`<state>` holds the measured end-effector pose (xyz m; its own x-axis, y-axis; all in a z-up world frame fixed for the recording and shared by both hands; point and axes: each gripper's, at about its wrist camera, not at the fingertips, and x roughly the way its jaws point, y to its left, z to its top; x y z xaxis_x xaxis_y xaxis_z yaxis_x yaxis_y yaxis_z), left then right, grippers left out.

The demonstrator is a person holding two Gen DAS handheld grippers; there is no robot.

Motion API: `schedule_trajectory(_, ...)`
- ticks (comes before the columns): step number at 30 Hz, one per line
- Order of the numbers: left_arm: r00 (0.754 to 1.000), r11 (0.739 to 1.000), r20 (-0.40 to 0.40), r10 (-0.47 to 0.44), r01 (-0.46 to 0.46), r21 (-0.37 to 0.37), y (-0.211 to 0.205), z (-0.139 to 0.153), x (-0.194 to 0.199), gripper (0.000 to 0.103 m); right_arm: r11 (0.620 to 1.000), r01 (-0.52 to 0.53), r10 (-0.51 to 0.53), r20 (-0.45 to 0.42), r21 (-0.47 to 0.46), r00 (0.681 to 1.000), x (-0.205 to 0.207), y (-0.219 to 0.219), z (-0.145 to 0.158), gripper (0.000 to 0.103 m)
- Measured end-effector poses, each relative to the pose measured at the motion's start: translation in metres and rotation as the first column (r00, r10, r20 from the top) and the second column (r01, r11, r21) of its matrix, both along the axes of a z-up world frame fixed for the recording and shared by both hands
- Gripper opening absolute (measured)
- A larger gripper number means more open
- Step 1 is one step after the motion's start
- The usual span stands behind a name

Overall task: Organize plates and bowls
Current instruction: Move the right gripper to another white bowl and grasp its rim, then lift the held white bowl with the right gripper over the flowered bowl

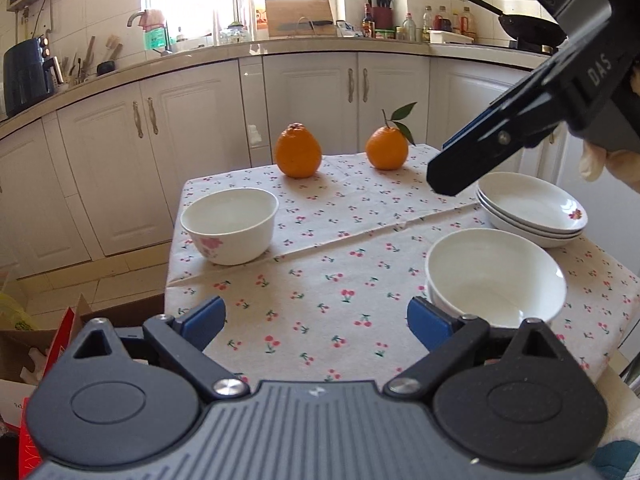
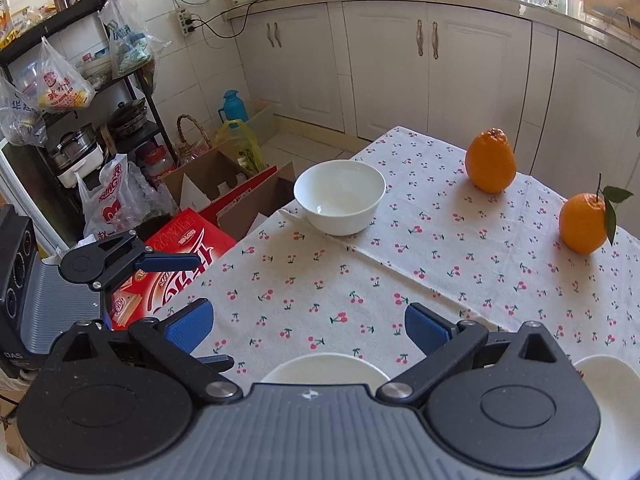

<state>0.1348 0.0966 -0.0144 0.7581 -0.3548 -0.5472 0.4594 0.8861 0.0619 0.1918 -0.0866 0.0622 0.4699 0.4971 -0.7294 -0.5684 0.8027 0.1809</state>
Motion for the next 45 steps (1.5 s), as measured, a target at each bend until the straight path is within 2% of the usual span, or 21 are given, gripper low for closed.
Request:
schedule_trajectory(8, 0.998, 0.998, 0.024, 0.056, -0.055, -0.013, 0.016, -0.006, 0.043, 0.097, 0.999, -0.032, 0.032, -0.007, 0.001, 0.999, 0.039, 0.036, 0.019, 0.103)
schedule_trajectory(12, 0.996, 0.997, 0.032, 0.078, -0.078, -0.020, 0.019, -0.011, 0.069, 0.097, 0.999, -0.033, 0.033, -0.053, 0.003, 0.998, 0.073, 0.049, 0.018, 0.103)
schedule_trajectory(21, 0.996, 0.995, -0.004, 0.092, -0.092, -0.039, 0.023, -0.027, 0.124, 0.097, 0.999, 0.007, 0.004, -0.226, 0.048, 0.974, 0.163, 0.060, -0.006, 0.103)
schedule_trajectory(28, 0.998, 0.998, -0.041, 0.049, -0.051, -0.033, 0.018, -0.042, 0.149, 0.097, 1.000, 0.008, -0.010, -0.278, -0.010, 0.960, 0.207, 0.072, -0.039, 0.097)
schedule_trajectory(36, 0.999, 0.999, -0.019, 0.045, -0.046, -0.015, 0.013, -0.047, 0.162, 0.096, 1.000, 0.000, -0.005, -0.323, -0.017, 0.946, 0.232, 0.075, -0.073, 0.088)
schedule_trajectory(38, 0.999, 0.999, -0.016, 0.041, -0.041, -0.015, 0.013, -0.047, 0.163, 0.095, 1.000, -0.004, -0.002, -0.334, -0.018, 0.943, 0.235, 0.075, -0.080, 0.082)
schedule_trajectory(41, 0.999, 0.999, -0.003, 0.043, -0.043, -0.014, 0.012, -0.047, 0.163, 0.095, 1.000, -0.004, 0.003, -0.345, -0.003, 0.938, 0.237, 0.075, -0.085, 0.076)
schedule_trajectory(45, 0.999, 0.999, 0.007, 0.035, -0.035, -0.003, 0.010, -0.046, 0.165, 0.095, 1.000, -0.015, 0.018, -0.344, 0.012, 0.939, 0.237, 0.076, -0.086, 0.074)
